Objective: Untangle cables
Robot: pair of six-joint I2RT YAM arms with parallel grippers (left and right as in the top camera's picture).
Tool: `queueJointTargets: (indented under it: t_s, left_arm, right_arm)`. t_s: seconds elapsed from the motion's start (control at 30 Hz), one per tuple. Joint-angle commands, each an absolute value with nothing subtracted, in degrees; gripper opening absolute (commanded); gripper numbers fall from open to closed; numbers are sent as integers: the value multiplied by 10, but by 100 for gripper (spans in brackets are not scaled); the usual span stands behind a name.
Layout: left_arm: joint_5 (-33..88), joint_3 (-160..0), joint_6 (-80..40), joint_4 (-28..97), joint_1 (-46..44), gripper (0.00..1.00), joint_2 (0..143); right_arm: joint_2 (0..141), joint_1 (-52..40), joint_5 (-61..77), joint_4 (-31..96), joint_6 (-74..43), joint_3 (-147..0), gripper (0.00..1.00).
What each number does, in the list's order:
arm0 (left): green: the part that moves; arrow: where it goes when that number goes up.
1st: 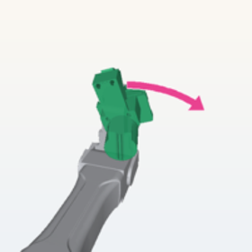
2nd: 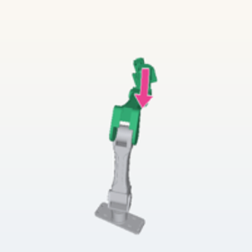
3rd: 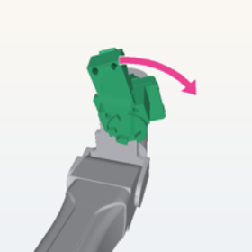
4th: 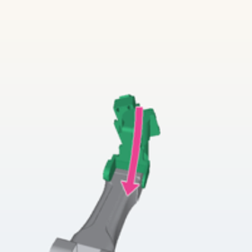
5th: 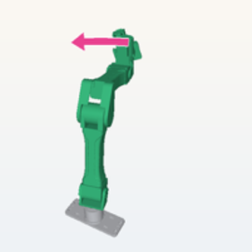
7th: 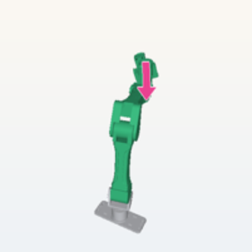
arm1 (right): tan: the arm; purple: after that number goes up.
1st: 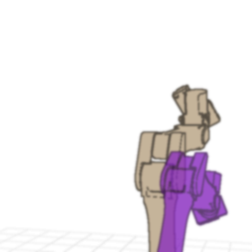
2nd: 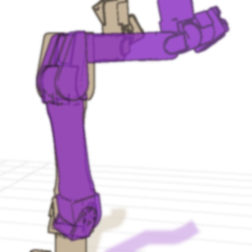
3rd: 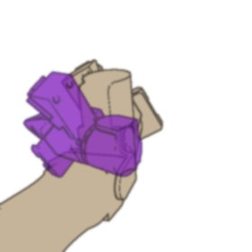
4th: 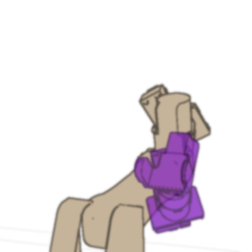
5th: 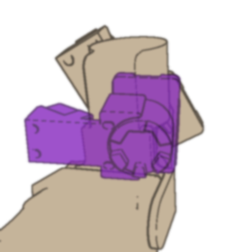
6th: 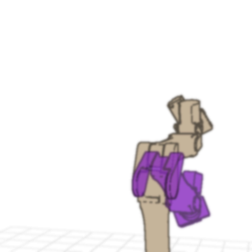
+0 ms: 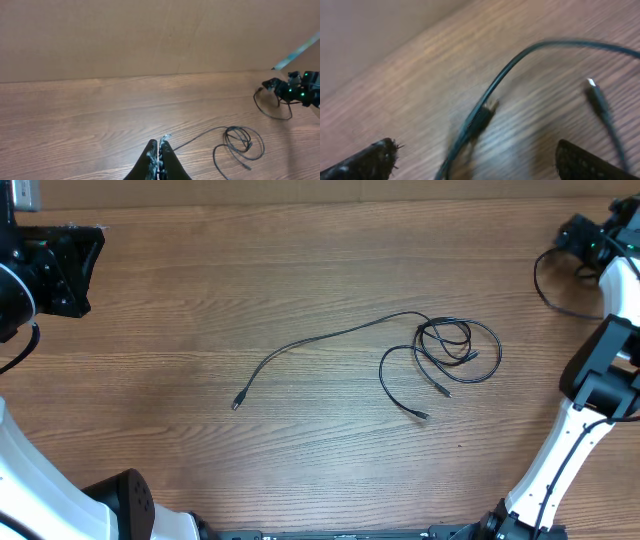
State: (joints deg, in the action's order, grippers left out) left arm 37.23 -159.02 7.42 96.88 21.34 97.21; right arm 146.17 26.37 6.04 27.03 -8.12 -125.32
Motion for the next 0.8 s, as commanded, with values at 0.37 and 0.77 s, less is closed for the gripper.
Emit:
queueJointTargets:
  t_s: [0.37,0.77]
  left_arm:
    - [371,-1595,66,968,209,4,975]
    - [371,-1595,68,968,209,4,975]
  right_arm:
    - [1362,225,66,482,-195,-1279,96]
    - [1350,177,-12,656,-299,-1276,42]
